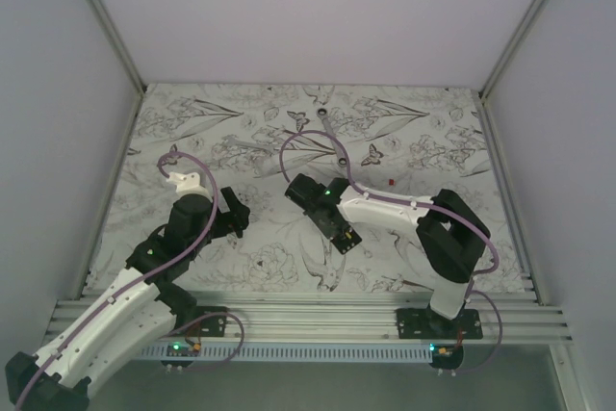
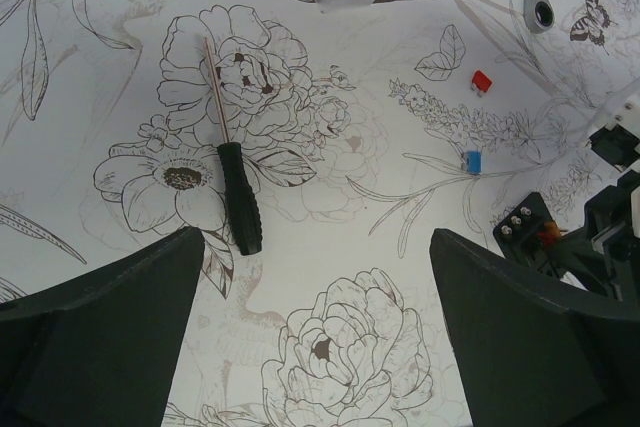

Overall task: Snap on the fuse box
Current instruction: Install the fuse at the fuse box base.

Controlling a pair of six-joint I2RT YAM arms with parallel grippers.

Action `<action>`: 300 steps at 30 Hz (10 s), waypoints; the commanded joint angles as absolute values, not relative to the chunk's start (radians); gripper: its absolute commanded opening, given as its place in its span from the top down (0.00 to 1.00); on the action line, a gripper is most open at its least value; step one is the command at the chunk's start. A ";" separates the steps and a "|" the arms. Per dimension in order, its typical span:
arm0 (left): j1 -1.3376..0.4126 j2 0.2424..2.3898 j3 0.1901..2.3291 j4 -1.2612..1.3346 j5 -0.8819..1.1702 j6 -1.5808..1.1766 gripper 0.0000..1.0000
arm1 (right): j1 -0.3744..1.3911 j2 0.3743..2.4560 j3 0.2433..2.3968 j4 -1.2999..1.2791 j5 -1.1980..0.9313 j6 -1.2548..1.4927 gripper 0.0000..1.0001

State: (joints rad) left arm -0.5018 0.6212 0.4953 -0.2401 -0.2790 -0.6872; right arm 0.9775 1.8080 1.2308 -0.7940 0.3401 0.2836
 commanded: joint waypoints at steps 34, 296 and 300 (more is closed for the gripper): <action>-0.494 0.618 0.488 -0.258 -0.282 -0.691 0.00 | 0.979 1.793 1.224 -0.776 0.346 0.295 1.00; -0.492 0.624 0.494 -0.254 -0.250 -0.703 0.00 | 0.850 1.725 1.068 -0.621 0.265 0.323 0.84; -0.493 0.625 0.494 -0.254 -0.250 -0.703 0.00 | 0.897 1.656 1.066 -0.594 0.336 0.335 0.75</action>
State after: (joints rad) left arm -0.5018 0.6273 0.4953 -0.2405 -0.2527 -0.6983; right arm 0.8509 1.7100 1.0859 -0.5838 0.2501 0.3256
